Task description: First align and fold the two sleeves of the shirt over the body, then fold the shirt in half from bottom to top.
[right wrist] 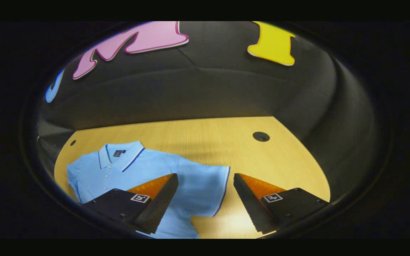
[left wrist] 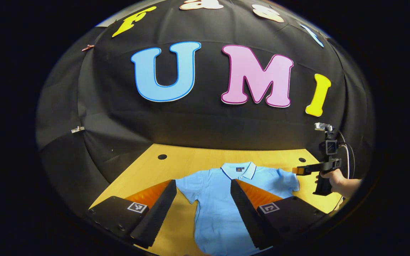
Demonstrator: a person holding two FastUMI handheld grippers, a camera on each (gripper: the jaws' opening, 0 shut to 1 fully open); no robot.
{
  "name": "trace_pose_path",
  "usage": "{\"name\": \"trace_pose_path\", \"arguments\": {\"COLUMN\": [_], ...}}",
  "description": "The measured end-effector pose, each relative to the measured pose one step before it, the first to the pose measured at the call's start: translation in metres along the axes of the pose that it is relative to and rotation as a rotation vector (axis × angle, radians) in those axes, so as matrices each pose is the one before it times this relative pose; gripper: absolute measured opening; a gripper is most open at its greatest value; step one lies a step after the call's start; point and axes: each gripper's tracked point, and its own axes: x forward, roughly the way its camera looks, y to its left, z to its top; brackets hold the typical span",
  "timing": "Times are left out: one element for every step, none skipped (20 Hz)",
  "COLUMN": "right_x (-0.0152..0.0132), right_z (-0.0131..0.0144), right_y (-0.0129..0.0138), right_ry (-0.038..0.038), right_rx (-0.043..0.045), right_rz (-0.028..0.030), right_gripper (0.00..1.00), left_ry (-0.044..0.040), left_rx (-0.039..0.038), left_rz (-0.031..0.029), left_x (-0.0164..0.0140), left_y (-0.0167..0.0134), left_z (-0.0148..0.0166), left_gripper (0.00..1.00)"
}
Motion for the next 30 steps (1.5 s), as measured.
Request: {"name": "trace_pose_path", "arguments": {"right_x": [0.01531, 0.01201, 0.00903, 0.00813, 0.00699, 0.00473, 0.00256, 0.00433, -0.00275, 0.00187, -0.00329, 0.00075, 0.00109, 0.00269, -0.00296, -0.00036, -0.00045, 0.00234, -0.00275, 0.00049, -0.00328, -0.00086, 0.00162, -0.00502, -0.00556, -0.007, -0.00781, -0.00629, -0.00533, -0.00415], "right_z": [-0.0042, -0.00467, -0.0048, -0.00264, -0.00511, -0.00525, 0.0073, -0.00075, 0.0004, -0.00266, 0.00316, -0.00259, 0.00185, -0.00143, 0.00111, -0.00041, 0.00024, -0.00075, -0.00091, 0.00209, -0.00365, 0.00221, -0.00108, 0.00443, 0.0102, 0.01269, 0.01059, 0.00816, 0.00379, 0.00329], "right_y": [-0.00235, -0.00435, -0.00103, 0.0013, -0.00055, -0.00028, -0.00149, -0.00094, 0.00154, 0.00158, 0.00064, 0.00439, 0.00225, 0.00511, 0.00229, 0.00183, 0.00216, 0.00027, 0.00336, 0.00387, 0.00805, 0.00231, -0.0033, 0.00024, 0.00473, 0.00873, 0.0104, 0.01128, 0.01225, 0.01158], "right_ry": [0.00788, 0.01642, 0.02017, 0.01791, 0.02231, 0.0236, -0.03494, 0.01186, -0.00911, 0.0083, -0.01631, 0.00353, -0.01113, 0.00044, -0.00504, -0.00346, -0.00305, -0.01228, 0.00564, 0.00085, 0.0137, -0.00319, 0.00052, -0.02005, -0.0363, -0.04004, -0.03388, -0.01442, -0.00202, -0.00126], "right_rx": [-0.00996, -0.00935, 0.00817, 0.01999, 0.02782, 0.02156, -0.00122, -0.00647, -0.01256, -0.00778, -0.00812, -0.00562, -0.00249, -0.00557, -0.00419, -0.00871, -0.00248, 0.0047, -0.00001, 0.01487, 0.03058, 0.01964, -0.00511, -0.02353, -0.03203, -0.0326, -0.02683, -0.02081, -0.01757, -0.016], "right_rz": [-0.0127, -0.01781, -0.00518, 0.00513, 0.00437, -0.00246, -0.00518, 0.00033, 0.00245, 0.00589, 0.00503, 0.01112, 0.00129, 0.01976, 0.00833, 0.01073, 0.00462, -0.00851, 0.00915, 0.02573, 0.0309, 0.01141, -0.00189, -0.00469, 0.0013, 0.0103, 0.01054, 0.01615, 0.01525, 0.01178], "right_gripper": [0.98, 0.98, 0.98, 0.98, 1.0, 0.98, 0.96, 0.98, 0.97, 0.99, 0.96, 0.94, 0.77, 0.6, 0.51, 0.42, 0.37, 0.24, 0.11, 0.11, 0.11, 0.0, 0.0, 0.0, 0.0, 0.0, 0.05, 0.11, 0.0, 0.0], "left_ry": [0.00761, 0.00347, 0.00145, 0.00291, 0.00283, 0.00099, 0.00036, 0.0037, 0.00314, 0.00017, -0.00098, -0.00091, -0.00299, -0.00082, 0.00078, 0.00326, 0.00368, 0.0024, 0.00009, 0.00134, 0.00171, 0.00213, 0.00454, 0.00612, 0.005, 0.00201, 0.00151, 0.00003, -0.00129, -0.00224], "left_rx": [0.01016, 0.00872, -0.00503, -0.01022, -0.00477, 0.00232, 0.00464, 0.00429, 0.00246, 0.00191, 0.00219, -0.00033, -0.0029, -0.00412, -0.00441, -0.00318, -0.00332, -0.00429, -0.0049, -0.00533, -0.00654, -0.00711, -0.0069, -0.00637, -0.00712, -0.00685, -0.00702, -0.00674, -0.00659, -0.00688], "left_rz": [0.00883, 0.01496, 0.00072, -0.00627, -0.00149, 0.00092, -0.00078, -0.00087, -0.00129, -0.00166, -0.00003, 0.00043, -0.00198, -0.00106, -0.00121, 0.00075, 0.00186, 0.0019, 0.00329, 0.00495, 0.00425, 0.00393, 0.00519, 0.00581, 0.00498, 0.00474, 0.00617, 0.00572, 0.00644, 0.00713], "left_x": [0.00432, 0.0047, 0.00229, 0.00273, 0.0014, 0.00189, 0.00169, 0.00148, 0.00199, 0.0012, 0.0005, 0.00037, 0.00009, -0.00047, 0.00197, 0.0008, 0.0006, 0.00104, 0.00083, 0.0004, 0.0005, 0.00023, 0.00019, -0.00023, 0.00026, -0.00023, -0.00039, -0.00021, -0.00046, 0.00058], "left_y": [-0.00074, 0.00048, -0.00266, -0.00422, -0.00393, -0.00256, -0.00239, -0.00303, -0.00205, -0.00298, -0.00156, -0.00098, -0.00119, -0.00108, -0.00057, -0.00007, 0.00091, 0.00096, 0.00116, 0.00192, 0.00204, 0.00165, 0.00281, 0.00322, 0.00346, 0.00347, 0.00436, 0.00404, 0.00419, 0.00449], "left_z": [-0.00049, -0.00089, 0.00185, 0.00063, -0.00225, -0.00012, 0.00109, -0.00081, -0.0022, -0.00075, -0.00039, -0.00032, 0.00007, 0.00037, -0.00234, -0.00145, -0.00251, -0.00152, -0.0008, -0.0015, -0.0028, -0.00198, -0.00353, -0.00271, -0.00367, -0.00173, -0.00082, -0.00081, -0.00063, 0.00099], "left_gripper": [0.98, 0.98, 0.98, 0.98, 0.98, 0.98, 0.98, 0.98, 0.98, 0.98, 0.98, 0.98, 0.98, 0.99, 0.98, 0.98, 0.98, 0.98, 0.98, 0.98, 0.98, 0.98, 0.98, 0.98, 1.0, 0.98, 0.98, 0.98, 0.98, 0.98]}}
